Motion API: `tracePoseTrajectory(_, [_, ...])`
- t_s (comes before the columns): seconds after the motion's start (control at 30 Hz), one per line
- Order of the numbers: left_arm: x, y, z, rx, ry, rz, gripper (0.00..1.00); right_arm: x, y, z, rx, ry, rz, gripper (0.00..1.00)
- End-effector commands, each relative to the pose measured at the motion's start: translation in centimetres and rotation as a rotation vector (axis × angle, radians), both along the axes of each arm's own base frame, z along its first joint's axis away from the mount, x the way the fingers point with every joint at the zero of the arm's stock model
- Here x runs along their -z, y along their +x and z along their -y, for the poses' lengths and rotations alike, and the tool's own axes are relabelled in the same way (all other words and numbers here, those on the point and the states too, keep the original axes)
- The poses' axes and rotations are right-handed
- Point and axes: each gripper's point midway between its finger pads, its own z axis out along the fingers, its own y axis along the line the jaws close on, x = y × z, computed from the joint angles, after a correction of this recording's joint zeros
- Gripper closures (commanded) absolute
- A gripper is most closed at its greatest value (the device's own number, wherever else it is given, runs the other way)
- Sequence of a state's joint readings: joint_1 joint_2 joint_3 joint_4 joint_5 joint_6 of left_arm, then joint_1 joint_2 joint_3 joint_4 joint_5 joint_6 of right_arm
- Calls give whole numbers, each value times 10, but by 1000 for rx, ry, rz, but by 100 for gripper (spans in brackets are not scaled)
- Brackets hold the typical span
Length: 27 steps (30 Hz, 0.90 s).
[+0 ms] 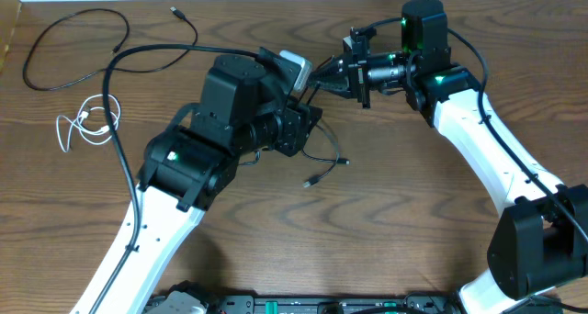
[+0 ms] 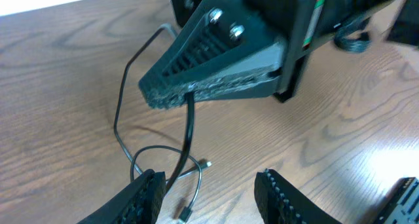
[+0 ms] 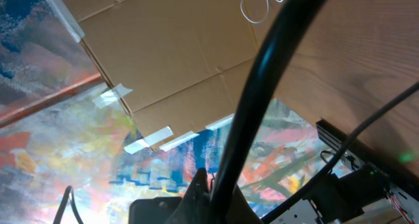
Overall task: Untangle cables
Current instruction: 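Grasp the dark cable with the right gripper and pull it apart from the left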
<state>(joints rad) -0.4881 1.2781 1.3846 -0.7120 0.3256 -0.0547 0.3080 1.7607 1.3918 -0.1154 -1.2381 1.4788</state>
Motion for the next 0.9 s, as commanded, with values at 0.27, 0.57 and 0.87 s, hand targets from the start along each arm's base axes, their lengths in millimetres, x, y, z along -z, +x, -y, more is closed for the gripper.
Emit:
tracePoseTrajectory(0.27, [26, 15, 4, -4, 57, -47, 51, -6, -13, -12, -46, 9, 24, 98])
tracePoseTrajectory(0.57, [20, 19, 6, -6, 44, -22, 68, -6, -15, -14, -55, 10, 40, 98])
tracePoseTrajectory(0.87, [20, 19, 6, -7, 44, -22, 93, -8, -19, -14, -80, 23, 56, 99])
